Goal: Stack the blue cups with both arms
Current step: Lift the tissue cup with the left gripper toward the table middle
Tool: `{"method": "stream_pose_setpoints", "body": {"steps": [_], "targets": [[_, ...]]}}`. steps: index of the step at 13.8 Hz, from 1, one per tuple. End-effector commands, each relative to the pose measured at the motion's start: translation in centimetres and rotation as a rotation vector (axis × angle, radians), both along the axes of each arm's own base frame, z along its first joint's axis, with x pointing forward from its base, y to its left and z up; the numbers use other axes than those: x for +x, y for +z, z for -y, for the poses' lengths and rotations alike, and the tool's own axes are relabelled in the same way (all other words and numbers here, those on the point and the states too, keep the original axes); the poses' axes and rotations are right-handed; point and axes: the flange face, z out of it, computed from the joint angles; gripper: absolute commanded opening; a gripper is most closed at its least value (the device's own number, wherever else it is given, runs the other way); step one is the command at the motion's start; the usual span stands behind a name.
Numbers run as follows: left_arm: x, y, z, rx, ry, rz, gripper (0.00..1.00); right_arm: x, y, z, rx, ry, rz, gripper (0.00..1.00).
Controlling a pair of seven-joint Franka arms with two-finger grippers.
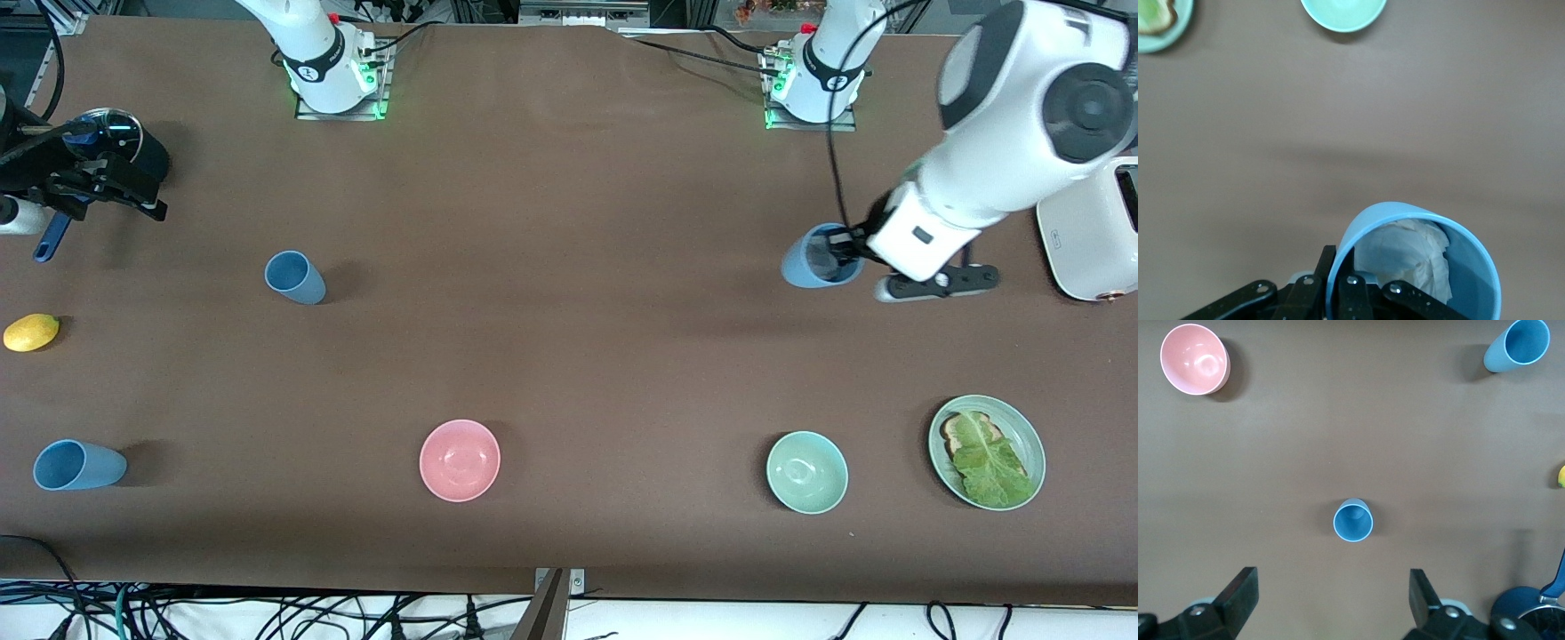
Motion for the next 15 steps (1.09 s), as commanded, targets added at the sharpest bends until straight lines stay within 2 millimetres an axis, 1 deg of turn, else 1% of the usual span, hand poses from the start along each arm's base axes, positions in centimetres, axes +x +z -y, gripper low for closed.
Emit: {"method": "stream_pose_setpoints", "body": {"steps": [1, 2, 4, 6, 8, 10, 11, 13, 15], "targets": [[-0.2, 0.1, 5.7, -0.011, 0.115, -0.026, 0.00, -0.3, 0.5, 0.4, 0.003, -0.010, -0.025, 1.00], [-0.7, -0.2, 8.1, -0.011, 0.147, -0.025, 0.00, -0.3, 0.5, 0.3, 0.003, -0.010, -0.025, 1.00], [-1.5, -1.0, 12.1, -0.021, 0.215, -0.006, 0.00, -0.2, 0.4, -0.4, -0.002, -0.001, -0.027, 1.00], [-2.6, -2.2, 15.9, -0.026, 0.259, -0.002, 0.00, -0.2, 0.3, -0.4, -0.002, 0.005, -0.028, 1.00], [-4.2, -3.7, 20.1, -0.029, 0.294, 0.005, 0.00, -0.4, 0.2, -0.7, -0.003, 0.015, -0.036, 1.00], [-5.0, -5.3, 22.7, 0.003, 0.319, 0.045, 0.00, -0.5, 0.1, -1.1, -0.004, 0.026, -0.048, 1.00], [-5.6, -6.2, 24.2, 0.008, 0.332, 0.058, 0.00, -0.5, -0.1, -1.0, -0.004, 0.032, -0.052, 1.00], [-6.2, -8.4, 26.5, 0.011, 0.377, 0.079, 0.00, -0.7, -0.5, -0.9, -0.001, 0.064, -0.078, 1.00], [-6.0, -9.8, 27.0, 0.021, 0.395, 0.094, 0.00, -0.8, -0.4, -0.8, 0.005, 0.065, -0.083, 1.00]]}}
